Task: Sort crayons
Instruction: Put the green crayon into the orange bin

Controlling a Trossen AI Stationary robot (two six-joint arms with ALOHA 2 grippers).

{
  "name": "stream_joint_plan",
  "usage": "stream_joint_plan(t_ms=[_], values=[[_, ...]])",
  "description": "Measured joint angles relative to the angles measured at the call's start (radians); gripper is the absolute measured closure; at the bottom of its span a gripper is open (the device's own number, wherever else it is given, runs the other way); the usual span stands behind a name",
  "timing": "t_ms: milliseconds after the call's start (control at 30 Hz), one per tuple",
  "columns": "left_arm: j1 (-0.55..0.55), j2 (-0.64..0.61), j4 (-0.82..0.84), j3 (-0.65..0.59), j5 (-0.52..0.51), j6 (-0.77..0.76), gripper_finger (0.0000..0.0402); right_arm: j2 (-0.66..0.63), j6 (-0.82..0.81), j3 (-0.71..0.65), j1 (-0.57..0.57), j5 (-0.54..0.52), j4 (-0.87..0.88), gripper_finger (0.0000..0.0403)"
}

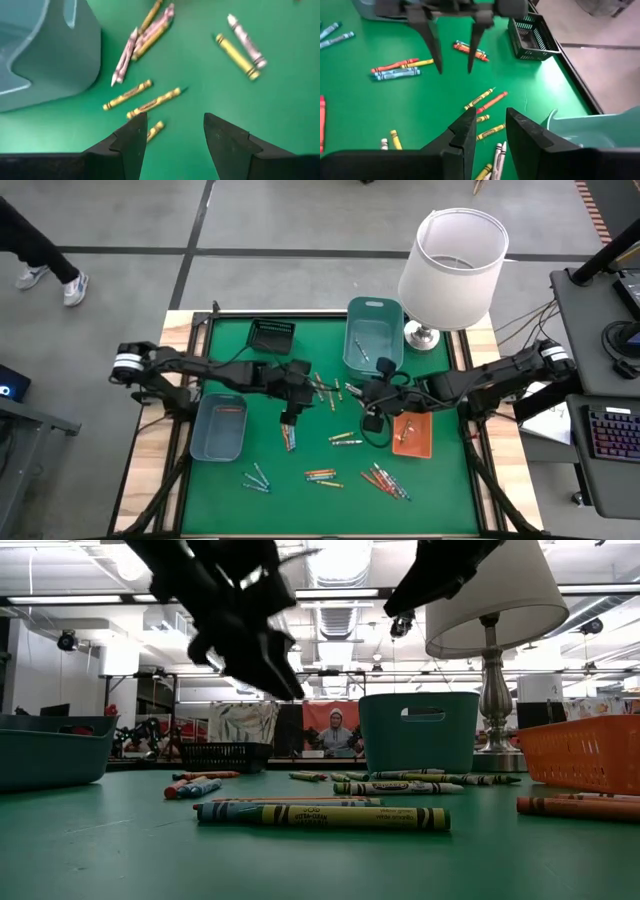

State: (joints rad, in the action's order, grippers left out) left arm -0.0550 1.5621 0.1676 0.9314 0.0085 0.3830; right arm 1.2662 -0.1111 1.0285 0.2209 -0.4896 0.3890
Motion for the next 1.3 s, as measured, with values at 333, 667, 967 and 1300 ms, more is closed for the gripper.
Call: stream_joint_plan(t_ms=[333, 667, 967, 1300], values=[[-0.102, 0.073, 0.032, -0.001, 0.01, 0.076, 0.0223, -0.048, 0.037, -0.034, -0.03, 0.0, -0.005, 0.0309], [-0.105, 0.073, 0.06, -0.003, 0.012, 0.081, 0.0223, -0.049, 0.048, -0.036, -0.029, 0.077, 0.002, 0.0302], [-0.13, 0.073, 0.022, -0.004, 0.012, 0.153, 0.0223, -0.049, 0.087, -0.037, -0.03, 0.079, 0.0, 0.0312], [-0.185, 0.167, -0.091, 0.003, 0.132, 0.19, 0.0223, -0.049, 0.106, -0.04, -0.036, 0.071, -0.001, 0.0314]])
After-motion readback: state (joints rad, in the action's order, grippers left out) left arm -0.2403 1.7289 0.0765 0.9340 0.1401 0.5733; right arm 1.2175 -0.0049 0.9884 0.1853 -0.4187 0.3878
